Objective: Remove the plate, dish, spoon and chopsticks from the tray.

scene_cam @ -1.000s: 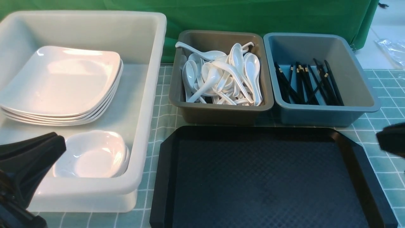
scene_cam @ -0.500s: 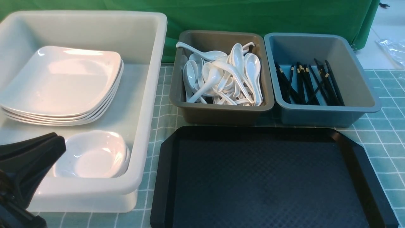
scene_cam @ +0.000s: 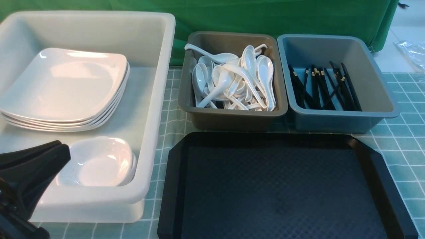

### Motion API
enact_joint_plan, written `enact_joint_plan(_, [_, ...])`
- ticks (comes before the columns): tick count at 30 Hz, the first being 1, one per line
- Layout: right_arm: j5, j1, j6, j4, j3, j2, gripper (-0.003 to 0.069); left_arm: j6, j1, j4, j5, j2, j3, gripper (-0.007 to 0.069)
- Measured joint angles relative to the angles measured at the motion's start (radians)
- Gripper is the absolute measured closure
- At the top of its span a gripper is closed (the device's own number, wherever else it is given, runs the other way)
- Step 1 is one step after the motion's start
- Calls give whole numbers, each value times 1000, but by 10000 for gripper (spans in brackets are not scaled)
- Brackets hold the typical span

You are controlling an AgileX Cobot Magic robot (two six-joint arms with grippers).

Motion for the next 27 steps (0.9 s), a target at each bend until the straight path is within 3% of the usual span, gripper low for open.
enact_joint_plan(17, [-1,0,1,0,0,-1,598,-4,0,8,-8,0,0,608])
enact_joint_plan(21, [-1,0,1,0,0,-1,587,-118,29,77,-97,-6,25,608])
enact_joint_plan(24, [-1,0,2,0,0,-1,577,-368,160,218,-176,-95,123,608])
enact_joint_plan(27, [-1,0,2,0,0,-1,571,-499,272,307,-163,-209,233,608])
